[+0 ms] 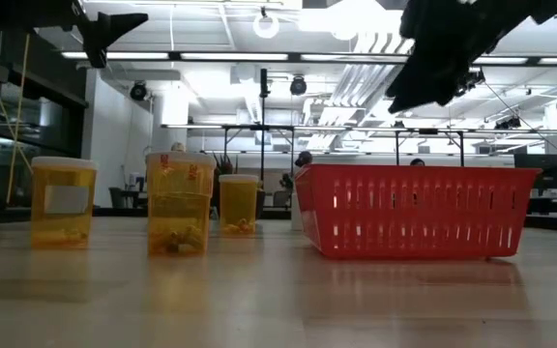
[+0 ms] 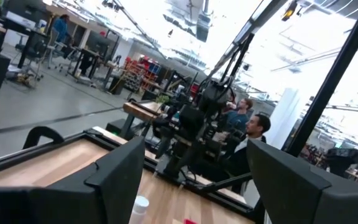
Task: Pick and place pill bottles into a basket
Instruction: Put the white pill bottle into the red bin
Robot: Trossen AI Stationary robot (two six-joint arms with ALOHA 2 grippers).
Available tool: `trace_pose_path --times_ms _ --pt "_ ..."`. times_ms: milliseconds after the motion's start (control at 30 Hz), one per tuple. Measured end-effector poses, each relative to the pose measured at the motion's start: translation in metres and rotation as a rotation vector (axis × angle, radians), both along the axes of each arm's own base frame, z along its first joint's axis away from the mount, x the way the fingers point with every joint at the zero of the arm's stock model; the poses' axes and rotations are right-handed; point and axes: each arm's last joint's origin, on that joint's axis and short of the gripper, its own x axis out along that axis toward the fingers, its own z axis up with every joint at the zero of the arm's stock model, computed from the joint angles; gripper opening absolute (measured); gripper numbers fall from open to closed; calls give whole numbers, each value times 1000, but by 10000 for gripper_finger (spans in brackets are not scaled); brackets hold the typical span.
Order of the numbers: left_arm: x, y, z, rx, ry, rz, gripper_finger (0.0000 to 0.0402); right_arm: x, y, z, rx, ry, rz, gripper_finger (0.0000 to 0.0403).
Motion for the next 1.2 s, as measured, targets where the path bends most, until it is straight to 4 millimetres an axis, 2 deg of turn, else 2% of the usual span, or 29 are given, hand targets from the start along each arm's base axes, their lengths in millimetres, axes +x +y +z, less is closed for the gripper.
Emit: trace_pose_path --times_ms 200,400,667,1000,1200 --pt "0 0 0 -1 0 1 314 21 -3 -14 5 82 24 244" --pt "5 0 -3 3 36 7 314 33 -14 -24 38 135 8 244" --pt "19 1 -11 1 121 11 314 40 -20 -35 23 195 94 244" --pt "20 2 -12 -4 128 32 314 52 -25 -62 -28 305 90 244" --pt "20 2 -12 -5 126 36 314 57 -29 -72 50 303 96 244"
